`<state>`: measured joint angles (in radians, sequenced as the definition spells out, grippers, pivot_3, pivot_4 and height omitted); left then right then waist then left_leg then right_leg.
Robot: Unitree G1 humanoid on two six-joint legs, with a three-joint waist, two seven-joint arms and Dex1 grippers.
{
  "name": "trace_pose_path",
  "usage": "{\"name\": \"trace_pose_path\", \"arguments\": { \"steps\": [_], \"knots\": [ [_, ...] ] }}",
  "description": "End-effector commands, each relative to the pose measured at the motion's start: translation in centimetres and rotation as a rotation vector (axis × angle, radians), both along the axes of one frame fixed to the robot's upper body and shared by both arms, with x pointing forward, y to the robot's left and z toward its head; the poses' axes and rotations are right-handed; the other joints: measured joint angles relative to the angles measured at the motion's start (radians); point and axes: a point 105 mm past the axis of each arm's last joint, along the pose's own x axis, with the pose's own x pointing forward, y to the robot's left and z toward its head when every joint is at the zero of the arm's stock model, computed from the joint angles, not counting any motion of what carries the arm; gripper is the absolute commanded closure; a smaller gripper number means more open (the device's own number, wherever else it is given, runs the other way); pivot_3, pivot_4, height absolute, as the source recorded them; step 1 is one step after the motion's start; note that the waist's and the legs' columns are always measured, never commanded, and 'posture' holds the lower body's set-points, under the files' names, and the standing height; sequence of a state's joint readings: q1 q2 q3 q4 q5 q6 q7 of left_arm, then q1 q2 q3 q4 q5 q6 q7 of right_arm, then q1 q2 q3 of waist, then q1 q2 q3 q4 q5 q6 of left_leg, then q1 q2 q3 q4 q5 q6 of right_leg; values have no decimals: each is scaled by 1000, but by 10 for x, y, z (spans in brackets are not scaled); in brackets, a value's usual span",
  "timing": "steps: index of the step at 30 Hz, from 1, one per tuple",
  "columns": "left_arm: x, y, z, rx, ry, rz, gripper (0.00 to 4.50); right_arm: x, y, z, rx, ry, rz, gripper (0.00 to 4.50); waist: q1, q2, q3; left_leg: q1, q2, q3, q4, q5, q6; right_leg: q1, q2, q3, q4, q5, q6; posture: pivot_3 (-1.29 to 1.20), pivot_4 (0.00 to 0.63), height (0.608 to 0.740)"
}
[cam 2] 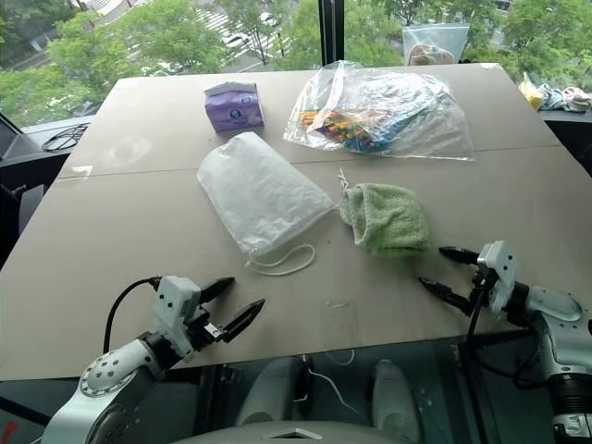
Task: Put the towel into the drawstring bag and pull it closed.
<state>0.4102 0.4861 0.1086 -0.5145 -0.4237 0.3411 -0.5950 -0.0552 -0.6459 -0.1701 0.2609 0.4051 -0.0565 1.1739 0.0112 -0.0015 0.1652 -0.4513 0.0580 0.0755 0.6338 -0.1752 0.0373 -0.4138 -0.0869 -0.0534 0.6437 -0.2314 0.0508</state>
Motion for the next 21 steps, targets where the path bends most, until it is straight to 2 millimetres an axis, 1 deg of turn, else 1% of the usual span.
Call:
{"name": "trace_pose_path", "arguments": {
  "steps": [1, 7, 16, 21],
  "knots": [
    [-3, 0, -2, 14, 8, -11, 18, -5, 1, 4, 9, -29, 24, 0, 0, 0, 0, 0, 0, 0, 0, 0, 0, 0, 0, 0, 0, 0, 0, 0, 150, 740],
    [-1, 0, 1, 3, -12, -20, 18, -6, -2, 2, 4, -40, 18, 0, 1, 0, 0, 0, 0, 0, 0, 0, 0, 0, 0, 0, 0, 0, 0, 0, 150, 740],
    [-2, 1, 5, -8, -35, -25, 18, -6, 3, 0, 1, -61, 41, 0, 0, 0, 0, 0, 0, 0, 0, 0, 0, 0, 0, 0, 0, 0, 0, 0, 150, 740],
    [-4, -2, 8, -22, -34, -48, 18, -10, 7, 0, -16, -80, 74, 0, 1, 0, 0, 0, 0, 0, 0, 0, 0, 0, 0, 0, 0, 0, 0, 0, 150, 740]
  ]
}}
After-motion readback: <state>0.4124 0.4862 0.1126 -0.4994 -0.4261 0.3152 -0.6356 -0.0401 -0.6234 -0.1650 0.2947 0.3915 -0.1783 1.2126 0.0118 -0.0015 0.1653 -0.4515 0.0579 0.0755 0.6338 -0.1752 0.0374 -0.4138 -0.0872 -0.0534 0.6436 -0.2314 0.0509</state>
